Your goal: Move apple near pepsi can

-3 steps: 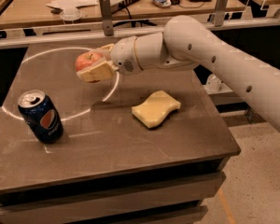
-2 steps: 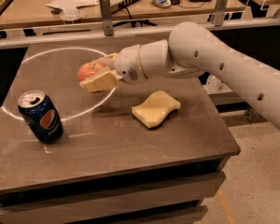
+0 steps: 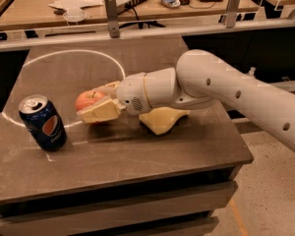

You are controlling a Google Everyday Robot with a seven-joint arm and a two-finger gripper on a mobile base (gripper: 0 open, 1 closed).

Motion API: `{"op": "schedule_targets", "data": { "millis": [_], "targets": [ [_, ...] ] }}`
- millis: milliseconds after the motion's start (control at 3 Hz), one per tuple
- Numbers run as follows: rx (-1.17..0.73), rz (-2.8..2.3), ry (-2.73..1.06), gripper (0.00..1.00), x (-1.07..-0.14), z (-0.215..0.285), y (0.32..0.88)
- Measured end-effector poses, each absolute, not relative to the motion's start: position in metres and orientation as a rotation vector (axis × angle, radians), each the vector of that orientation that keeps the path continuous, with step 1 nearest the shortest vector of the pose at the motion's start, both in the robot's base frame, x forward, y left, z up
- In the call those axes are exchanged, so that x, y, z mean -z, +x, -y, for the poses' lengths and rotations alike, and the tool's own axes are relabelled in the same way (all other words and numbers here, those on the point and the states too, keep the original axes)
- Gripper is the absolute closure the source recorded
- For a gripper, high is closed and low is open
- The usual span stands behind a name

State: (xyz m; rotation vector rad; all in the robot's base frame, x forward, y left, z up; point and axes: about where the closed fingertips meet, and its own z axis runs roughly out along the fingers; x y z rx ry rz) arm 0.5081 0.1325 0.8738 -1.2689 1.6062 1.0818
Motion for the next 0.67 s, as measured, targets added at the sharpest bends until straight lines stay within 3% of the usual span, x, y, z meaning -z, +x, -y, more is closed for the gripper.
{"op": "schedule_targets", "data": {
  "millis": [667],
  "targets": [
    [-1.102,-1.645,-1.239,0.51,-0.860,-0.149,0.487]
  ]
}}
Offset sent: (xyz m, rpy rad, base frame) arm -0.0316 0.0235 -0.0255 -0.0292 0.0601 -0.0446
